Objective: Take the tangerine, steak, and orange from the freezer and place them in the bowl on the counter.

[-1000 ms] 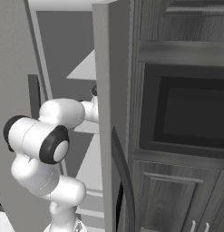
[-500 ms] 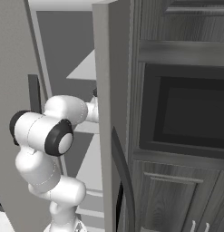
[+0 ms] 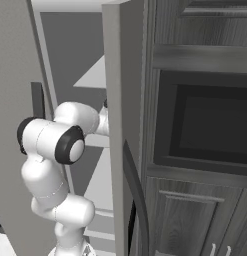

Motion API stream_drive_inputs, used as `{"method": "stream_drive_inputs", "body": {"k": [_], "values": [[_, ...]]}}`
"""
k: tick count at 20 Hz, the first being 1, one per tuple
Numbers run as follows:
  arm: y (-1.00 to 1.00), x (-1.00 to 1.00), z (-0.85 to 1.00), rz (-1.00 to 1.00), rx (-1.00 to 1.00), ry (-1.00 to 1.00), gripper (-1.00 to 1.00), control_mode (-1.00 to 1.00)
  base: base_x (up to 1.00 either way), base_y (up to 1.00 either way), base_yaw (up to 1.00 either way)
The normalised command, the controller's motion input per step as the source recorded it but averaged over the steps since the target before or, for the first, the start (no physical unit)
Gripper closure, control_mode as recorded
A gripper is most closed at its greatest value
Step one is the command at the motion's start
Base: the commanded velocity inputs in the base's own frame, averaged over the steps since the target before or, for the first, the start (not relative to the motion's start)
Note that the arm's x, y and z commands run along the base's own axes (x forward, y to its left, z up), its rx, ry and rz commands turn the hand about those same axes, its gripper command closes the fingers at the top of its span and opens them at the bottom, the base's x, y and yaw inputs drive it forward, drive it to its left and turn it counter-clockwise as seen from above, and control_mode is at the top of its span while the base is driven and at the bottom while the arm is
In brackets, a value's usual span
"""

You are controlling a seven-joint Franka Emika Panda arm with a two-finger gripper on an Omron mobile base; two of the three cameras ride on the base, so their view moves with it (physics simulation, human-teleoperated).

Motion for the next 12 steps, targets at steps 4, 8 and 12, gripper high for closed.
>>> {"method": "stream_drive_inputs", "body": {"k": [4,8,12], "values": [[-0.13,0.25,-0.03,0.0,0.0,0.0,-1.0,-1.0,0.0,0.0,0.0],[-0.18,0.18,-0.09,0.0,0.0,0.0,1.0,-1.0,0.0,0.0,0.0],[-0.13,0.13,-0.16,0.0,0.0,0.0,1.0,-1.0,0.0,0.0,0.0]]}}
